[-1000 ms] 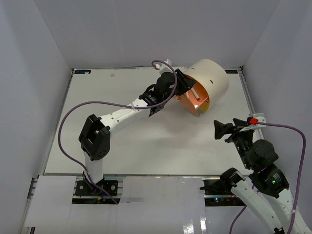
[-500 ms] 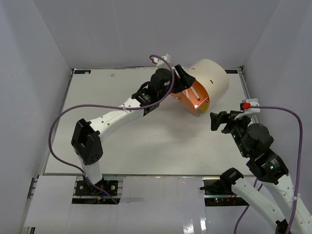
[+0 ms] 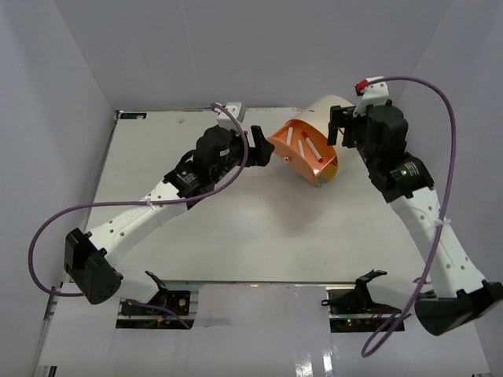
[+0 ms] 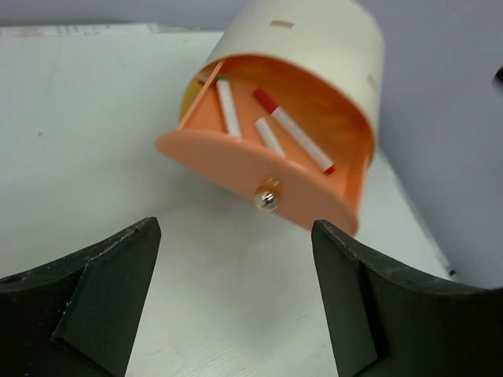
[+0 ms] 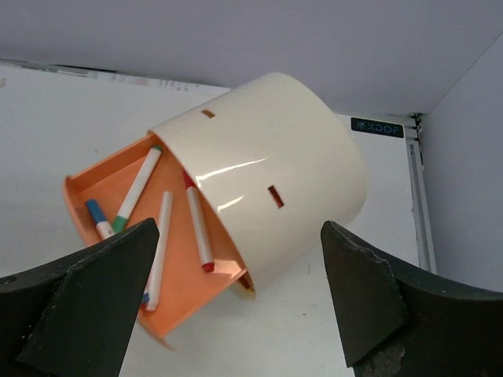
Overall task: Sort the stationery into containers
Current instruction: Close the drawer in the storage box.
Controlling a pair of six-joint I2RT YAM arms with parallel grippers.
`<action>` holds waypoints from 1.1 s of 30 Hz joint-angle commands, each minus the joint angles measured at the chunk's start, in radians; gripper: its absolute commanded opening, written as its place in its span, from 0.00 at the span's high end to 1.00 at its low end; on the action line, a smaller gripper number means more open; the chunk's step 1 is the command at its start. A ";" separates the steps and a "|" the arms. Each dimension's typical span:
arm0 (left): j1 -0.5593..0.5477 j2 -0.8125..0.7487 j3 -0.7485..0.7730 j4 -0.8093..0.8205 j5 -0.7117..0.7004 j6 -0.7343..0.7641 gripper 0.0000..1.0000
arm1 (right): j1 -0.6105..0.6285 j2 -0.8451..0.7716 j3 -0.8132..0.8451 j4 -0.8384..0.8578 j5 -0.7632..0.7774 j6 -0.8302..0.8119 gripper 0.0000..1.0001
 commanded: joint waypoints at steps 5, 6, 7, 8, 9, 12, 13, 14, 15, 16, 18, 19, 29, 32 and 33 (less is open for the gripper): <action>0.014 0.032 -0.099 0.061 0.070 0.198 0.10 | -0.299 0.288 0.234 0.089 -0.383 0.070 0.10; 0.014 0.059 -0.096 0.069 0.080 0.209 0.10 | -0.350 0.316 0.251 0.102 -0.457 0.082 0.10; 0.014 0.073 -0.091 0.075 0.090 0.220 0.09 | -0.372 0.348 0.271 0.111 -0.495 0.090 0.10; 0.014 0.085 -0.085 0.083 0.109 0.230 0.09 | -0.393 0.407 0.316 0.114 -0.523 0.096 0.10; 0.014 0.111 -0.080 0.095 0.114 0.246 0.09 | -0.425 0.435 0.337 0.116 -0.570 0.101 0.10; 0.014 0.159 -0.057 0.125 0.120 0.275 0.09 | -0.477 0.533 0.390 0.136 -0.637 0.101 0.10; 0.014 0.173 -0.050 0.135 0.121 0.283 0.09 | -0.484 0.553 0.395 0.149 -0.652 0.102 0.10; 0.014 0.186 -0.041 0.139 0.124 0.290 0.09 | -0.490 0.584 0.395 0.163 -0.673 0.104 0.10; 0.014 0.202 -0.016 0.141 0.126 0.295 0.09 | -0.499 0.598 0.395 0.192 -0.687 0.104 0.10; 0.014 0.231 -0.001 0.141 0.130 0.306 0.09 | -0.502 0.613 0.394 0.206 -0.701 0.104 0.10; 0.014 0.260 0.022 0.142 0.130 0.315 0.09 | -0.507 0.658 0.397 0.235 -0.738 0.104 0.10; 0.014 0.272 0.044 0.144 0.129 0.324 0.08 | -0.507 0.673 0.401 0.241 -0.750 0.105 0.10; 0.012 0.404 0.147 0.210 0.155 0.335 0.09 | -0.507 0.729 0.322 0.269 -0.862 0.067 0.10; 0.014 0.452 0.197 0.231 0.163 0.326 0.09 | -0.508 0.724 0.302 0.272 -0.878 0.061 0.10; 0.014 0.479 0.213 0.239 0.170 0.323 0.09 | -0.507 0.721 0.299 0.272 -0.887 0.061 0.10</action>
